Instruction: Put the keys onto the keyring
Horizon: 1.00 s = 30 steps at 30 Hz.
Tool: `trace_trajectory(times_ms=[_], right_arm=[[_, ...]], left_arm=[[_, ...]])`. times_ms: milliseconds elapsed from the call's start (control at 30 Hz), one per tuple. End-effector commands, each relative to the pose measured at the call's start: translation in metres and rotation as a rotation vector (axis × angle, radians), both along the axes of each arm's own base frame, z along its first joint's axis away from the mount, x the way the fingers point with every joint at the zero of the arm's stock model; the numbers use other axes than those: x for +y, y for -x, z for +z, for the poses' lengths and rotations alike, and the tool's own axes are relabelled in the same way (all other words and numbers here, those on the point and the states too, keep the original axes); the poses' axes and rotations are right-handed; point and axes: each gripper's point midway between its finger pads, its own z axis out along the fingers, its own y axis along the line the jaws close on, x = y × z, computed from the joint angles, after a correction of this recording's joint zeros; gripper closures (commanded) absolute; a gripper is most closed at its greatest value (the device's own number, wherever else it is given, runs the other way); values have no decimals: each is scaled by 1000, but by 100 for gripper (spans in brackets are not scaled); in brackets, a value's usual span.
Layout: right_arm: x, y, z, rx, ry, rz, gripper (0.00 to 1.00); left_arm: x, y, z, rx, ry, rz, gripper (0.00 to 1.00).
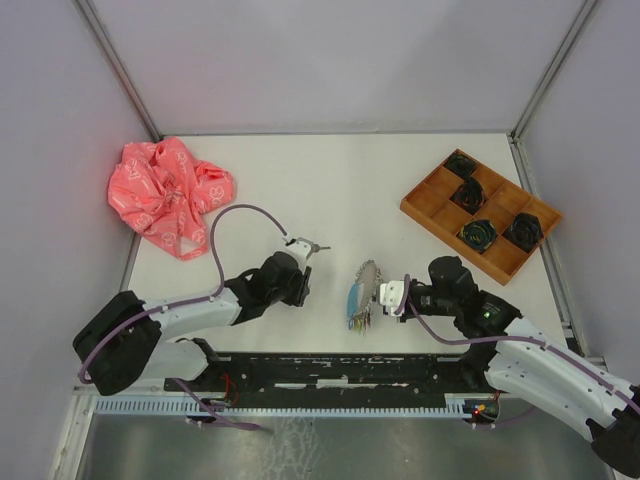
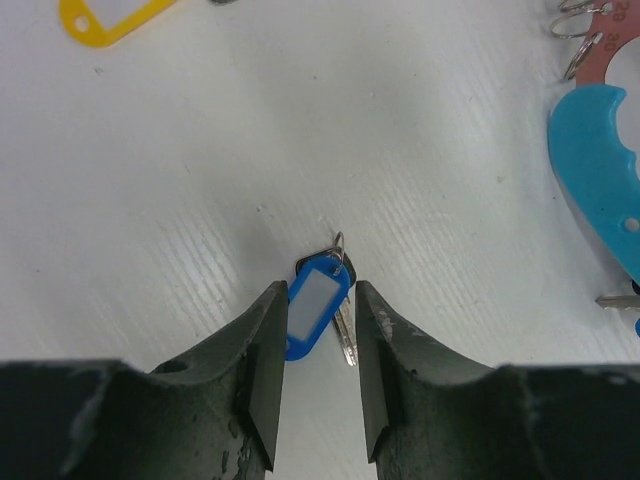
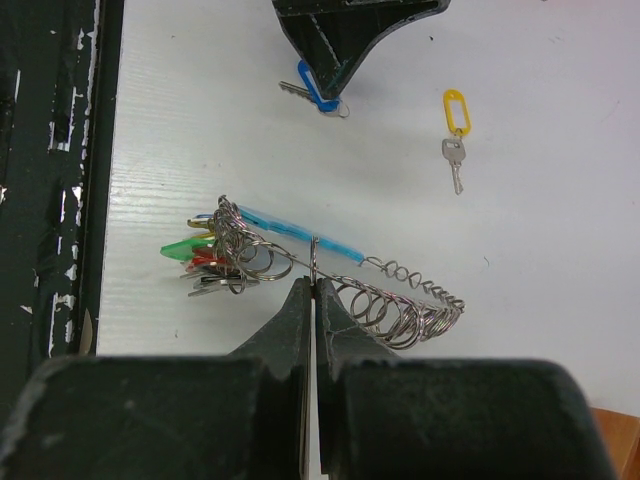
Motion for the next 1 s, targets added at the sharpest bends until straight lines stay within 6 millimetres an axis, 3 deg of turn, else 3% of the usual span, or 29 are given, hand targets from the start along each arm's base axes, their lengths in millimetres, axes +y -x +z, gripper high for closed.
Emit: trace_trajectory(times_ms=[0, 333, 967], right_arm=[[10, -3, 24, -52, -65, 23, 99], [10, -4, 23, -51, -63, 21, 99], [10, -3, 21, -40, -59, 21, 99]], left_arm=[[-23, -20, 23, -101, 149, 27, 62], [-22, -17, 12, -80, 127, 17, 76], [-18, -9, -10, -20, 55, -17, 80]])
